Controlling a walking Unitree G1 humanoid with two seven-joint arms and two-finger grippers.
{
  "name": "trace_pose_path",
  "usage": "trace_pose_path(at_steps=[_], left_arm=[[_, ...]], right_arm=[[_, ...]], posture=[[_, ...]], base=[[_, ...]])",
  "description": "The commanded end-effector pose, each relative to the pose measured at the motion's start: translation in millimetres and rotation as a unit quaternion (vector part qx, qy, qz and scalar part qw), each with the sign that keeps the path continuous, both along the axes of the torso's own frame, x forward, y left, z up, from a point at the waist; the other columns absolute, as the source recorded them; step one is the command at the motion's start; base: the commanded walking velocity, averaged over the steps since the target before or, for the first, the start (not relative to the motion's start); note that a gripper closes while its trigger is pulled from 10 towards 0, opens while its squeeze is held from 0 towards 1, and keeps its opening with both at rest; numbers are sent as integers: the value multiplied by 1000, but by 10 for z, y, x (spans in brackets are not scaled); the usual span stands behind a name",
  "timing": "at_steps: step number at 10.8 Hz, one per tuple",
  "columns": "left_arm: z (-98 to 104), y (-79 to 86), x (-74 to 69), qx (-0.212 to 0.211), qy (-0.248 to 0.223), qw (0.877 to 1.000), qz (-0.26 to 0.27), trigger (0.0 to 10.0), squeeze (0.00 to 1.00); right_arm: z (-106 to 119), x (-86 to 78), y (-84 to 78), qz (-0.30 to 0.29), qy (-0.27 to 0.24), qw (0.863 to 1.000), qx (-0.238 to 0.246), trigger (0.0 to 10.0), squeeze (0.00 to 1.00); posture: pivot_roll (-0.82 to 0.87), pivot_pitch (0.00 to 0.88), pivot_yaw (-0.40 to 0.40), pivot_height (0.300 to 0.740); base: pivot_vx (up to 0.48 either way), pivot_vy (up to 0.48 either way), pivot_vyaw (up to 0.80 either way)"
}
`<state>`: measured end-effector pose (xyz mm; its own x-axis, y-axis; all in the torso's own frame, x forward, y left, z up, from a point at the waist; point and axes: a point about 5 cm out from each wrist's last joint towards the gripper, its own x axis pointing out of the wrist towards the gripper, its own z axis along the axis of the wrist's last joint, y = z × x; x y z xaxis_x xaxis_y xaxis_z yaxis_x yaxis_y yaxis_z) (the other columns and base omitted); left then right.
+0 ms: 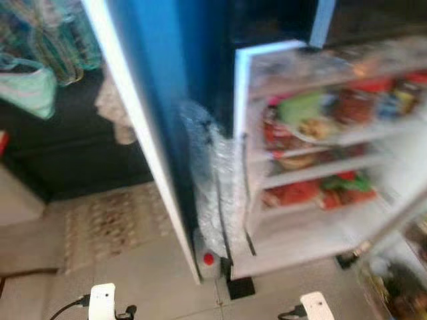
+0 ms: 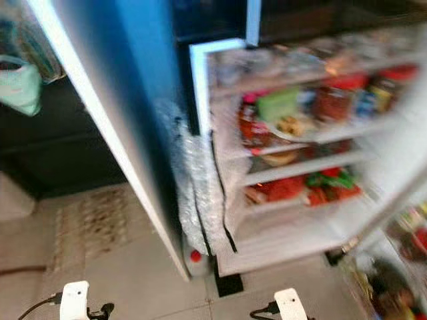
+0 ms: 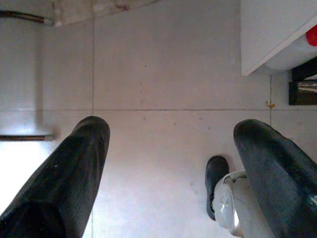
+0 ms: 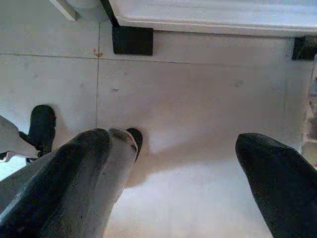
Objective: Restocking fridge
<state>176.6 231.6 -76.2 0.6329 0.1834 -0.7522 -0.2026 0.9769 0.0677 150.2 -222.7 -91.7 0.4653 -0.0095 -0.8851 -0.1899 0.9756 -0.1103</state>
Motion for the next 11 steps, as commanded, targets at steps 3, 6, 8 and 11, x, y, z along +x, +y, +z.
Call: trace_pose_path(at_steps=[3,6,8,11], left_arm=[[-11,26,-23,5,13,1000,-9,10000,0],[-20,25,-43,1,14,1000,-3,10000,0],[-37,48,-91,1,20,1000,-1,10000,0],[-60,67,-152,0,31,1000,1,10000,0]], right_arm=[[-11,-20,58,-28,-17,999,33,10000,0],[-11,-22,65,-31,-21,999,37,10000,0],[-16,-31,73,-32,-20,999,38,10000,0],[-22,-46,63,-39,-15,998,37,10000,0]], posture=[[-72,0,69,740],[-54,0,59,740],[-51,0,61,740],[-52,0,62,740]], base=[[0,0,0],[0,0,0],[0,0,0],[0,0,-185]])
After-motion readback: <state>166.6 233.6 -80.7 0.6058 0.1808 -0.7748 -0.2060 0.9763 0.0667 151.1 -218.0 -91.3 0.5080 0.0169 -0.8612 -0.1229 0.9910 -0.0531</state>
